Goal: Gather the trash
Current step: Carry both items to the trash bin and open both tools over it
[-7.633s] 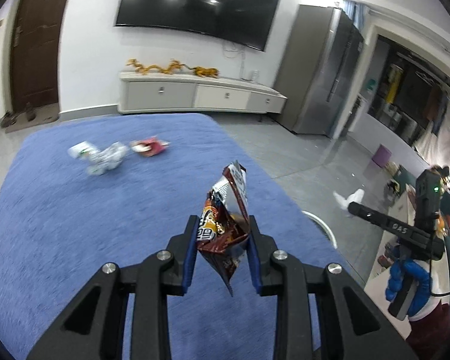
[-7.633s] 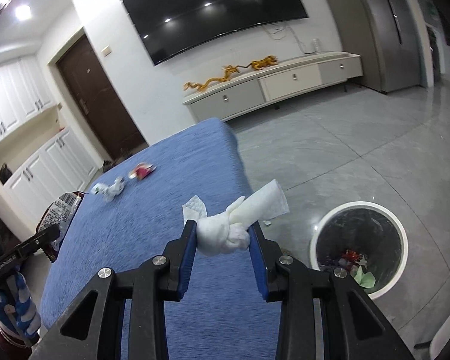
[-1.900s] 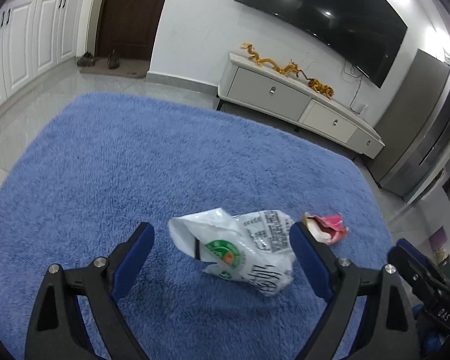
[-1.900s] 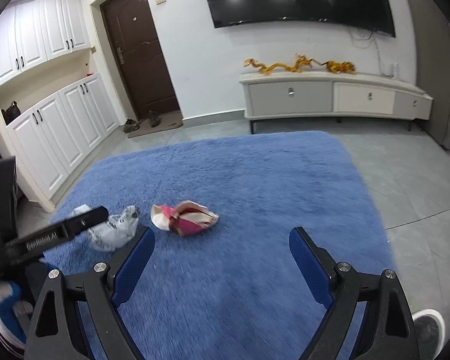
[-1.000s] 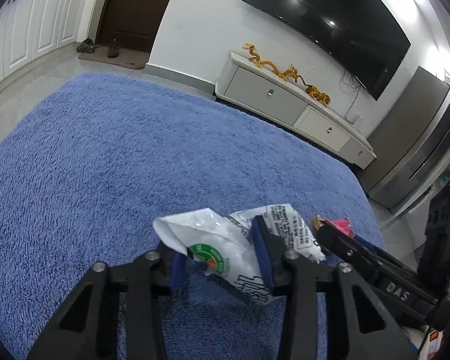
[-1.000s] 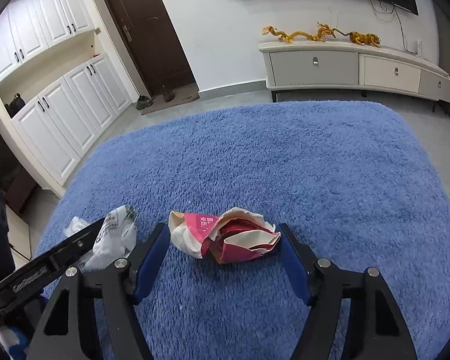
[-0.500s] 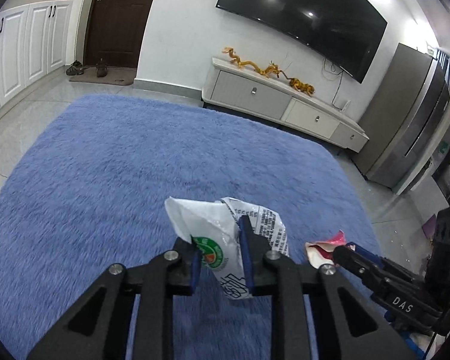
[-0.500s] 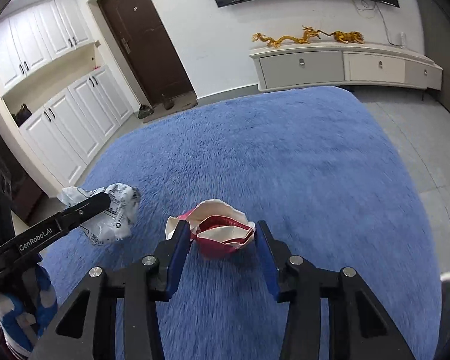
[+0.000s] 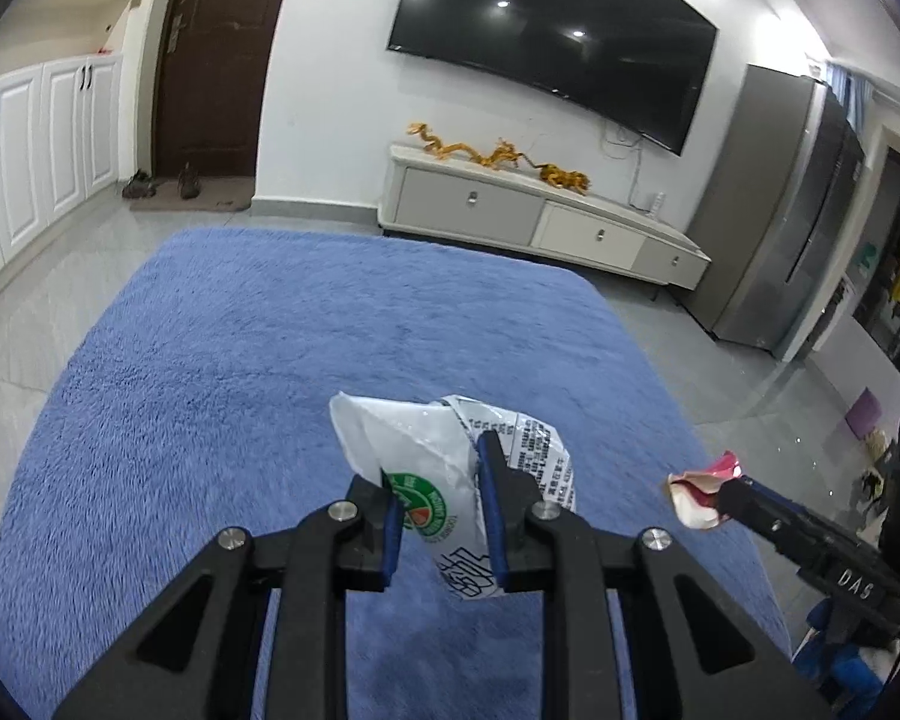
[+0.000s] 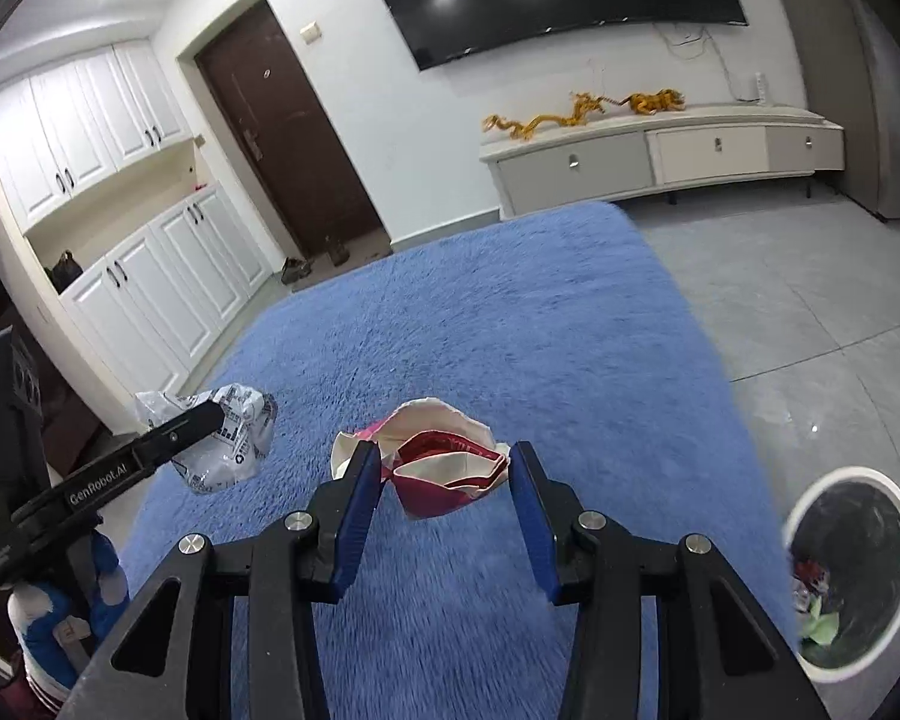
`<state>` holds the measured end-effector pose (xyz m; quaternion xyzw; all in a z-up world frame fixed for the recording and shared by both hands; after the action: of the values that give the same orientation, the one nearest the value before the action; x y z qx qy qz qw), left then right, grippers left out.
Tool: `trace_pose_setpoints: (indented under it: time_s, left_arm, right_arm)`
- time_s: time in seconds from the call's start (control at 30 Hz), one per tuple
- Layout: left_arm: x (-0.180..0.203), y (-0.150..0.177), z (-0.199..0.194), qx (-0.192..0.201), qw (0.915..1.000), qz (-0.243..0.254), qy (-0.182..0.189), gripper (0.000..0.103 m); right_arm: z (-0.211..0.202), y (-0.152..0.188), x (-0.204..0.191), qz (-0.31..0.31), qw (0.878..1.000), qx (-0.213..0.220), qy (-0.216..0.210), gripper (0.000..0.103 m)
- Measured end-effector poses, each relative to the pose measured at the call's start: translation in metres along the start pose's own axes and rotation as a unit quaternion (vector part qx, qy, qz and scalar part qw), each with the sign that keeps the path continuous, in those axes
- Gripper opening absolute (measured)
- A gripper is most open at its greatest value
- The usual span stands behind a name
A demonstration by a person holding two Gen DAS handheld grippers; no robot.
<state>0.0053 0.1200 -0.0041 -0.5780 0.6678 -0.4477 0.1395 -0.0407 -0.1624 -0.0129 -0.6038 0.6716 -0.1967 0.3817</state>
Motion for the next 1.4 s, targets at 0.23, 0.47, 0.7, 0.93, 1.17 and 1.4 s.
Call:
trace_pose_setpoints:
  time_s: [0.23,0.47,0.7,0.93,1.17,1.4]
  left_arm:
    - [0.051,0.013,-0.024,0.013,0.9985,0.052,0.008,0.021]
    - [0.092,0.020,-0.040,0.025,0.9950,0.096,0.009,0.021]
    - [0.128,0.022,-0.041,0.024,0.9912,0.130,0.012,0.021]
    - [0.169,0.024,-0.022,0.009,0.9860,0.165,0.024,0.021]
    - [0.229,0.034,0.019,-0.028,0.9764,0.207,0.053,0.021]
    - [0.299,0.048,0.081,-0.075,0.9617,0.242,0.104,0.021]
  right_arm:
    - [-0.049,0.005,0.022,0.022,0.999,0.039,0.013,0.042]
    - [-0.082,0.008,0.045,0.046,0.996,0.074,0.022,0.042]
    - [-0.105,0.012,0.076,0.075,0.991,0.105,0.041,0.042]
    - [-0.126,0.019,0.114,0.100,0.983,0.133,0.074,0.042]
    - [-0.137,0.032,0.176,0.147,0.971,0.142,0.122,0.042]
    - [-0.132,0.057,0.248,0.209,0.954,0.112,0.185,0.042]
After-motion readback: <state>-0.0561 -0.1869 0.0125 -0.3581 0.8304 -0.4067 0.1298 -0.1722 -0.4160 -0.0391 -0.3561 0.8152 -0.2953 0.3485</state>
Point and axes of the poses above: each gripper's, at about its wrist camera, not at the fingertips, and z roughly the way its jaws point, x to its right, y to its underside, the point moved 1 cm from there along z, roughly the way its jaws point, and after that the axes turned 10 degrees about y, right-handed, at the moved point
